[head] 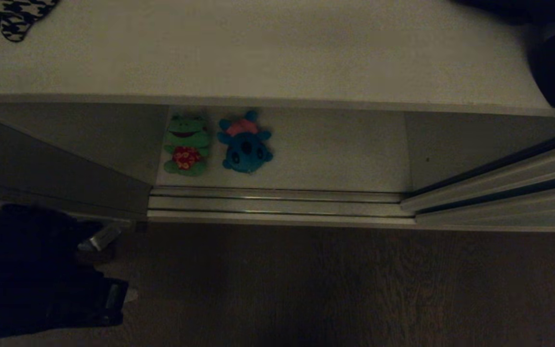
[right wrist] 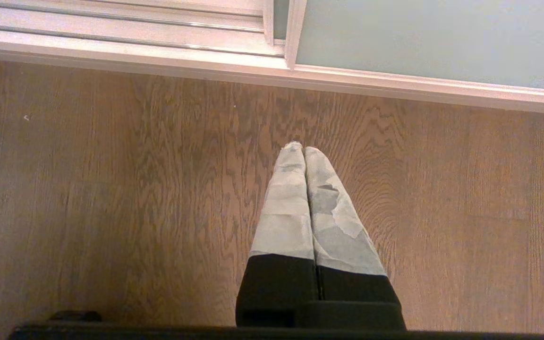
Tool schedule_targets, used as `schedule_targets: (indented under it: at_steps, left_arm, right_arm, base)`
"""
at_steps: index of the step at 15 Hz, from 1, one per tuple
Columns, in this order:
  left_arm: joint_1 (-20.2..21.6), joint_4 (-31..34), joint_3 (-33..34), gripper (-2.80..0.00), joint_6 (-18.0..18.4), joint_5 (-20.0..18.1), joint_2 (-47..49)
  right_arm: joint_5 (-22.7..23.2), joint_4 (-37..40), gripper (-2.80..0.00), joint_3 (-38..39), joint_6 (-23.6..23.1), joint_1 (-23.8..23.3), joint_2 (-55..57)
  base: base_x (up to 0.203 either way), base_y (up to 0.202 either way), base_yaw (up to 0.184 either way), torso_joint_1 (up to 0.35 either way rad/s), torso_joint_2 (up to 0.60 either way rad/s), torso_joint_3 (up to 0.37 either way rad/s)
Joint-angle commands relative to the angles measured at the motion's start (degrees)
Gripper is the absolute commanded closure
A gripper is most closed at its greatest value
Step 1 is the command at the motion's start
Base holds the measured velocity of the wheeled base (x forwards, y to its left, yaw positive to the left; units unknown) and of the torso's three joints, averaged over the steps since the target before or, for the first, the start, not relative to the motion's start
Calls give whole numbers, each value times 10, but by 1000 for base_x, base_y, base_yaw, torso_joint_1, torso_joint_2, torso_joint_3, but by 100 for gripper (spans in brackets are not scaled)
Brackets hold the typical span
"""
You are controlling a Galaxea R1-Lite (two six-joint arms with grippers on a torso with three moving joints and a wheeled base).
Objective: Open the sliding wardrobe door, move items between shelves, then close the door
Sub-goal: Place the green doll on the higher shelf
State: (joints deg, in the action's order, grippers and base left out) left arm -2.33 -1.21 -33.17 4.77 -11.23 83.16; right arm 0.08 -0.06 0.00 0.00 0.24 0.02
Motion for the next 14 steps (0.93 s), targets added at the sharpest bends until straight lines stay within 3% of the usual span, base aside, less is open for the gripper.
schedule_targets:
  at_steps: [1, 7, 8, 11, 14]
  left_arm:
    - [-5, -22, -21, 0, -7, -1, 72]
    - [-28, -154, -104, 0, -80, 4, 150]
    - [-28, -179, -111, -280, -83, 11, 157]
    - [-28, -231, -131, -280, -76, 65, 209]
    - [-28, -258, -175, -280, -78, 80, 255]
  right_arm:
    - [0, 0, 0, 0, 0, 0, -2]
    - [0, 0, 0, 0, 0, 0, -2]
    - [0, 0, 0, 0, 0, 1, -2]
    - [0, 0, 0, 0, 0, 0, -2]
    - [0, 0, 0, 0, 0, 0, -2]
  base:
    - [0, 0, 0, 0, 0, 0]
    - [0, 0, 0, 0, 0, 0]
    - [0, 0, 0, 0, 0, 0]
    - [0, 0, 0, 0, 0, 0]
    - [0, 0, 0, 0, 0, 0]
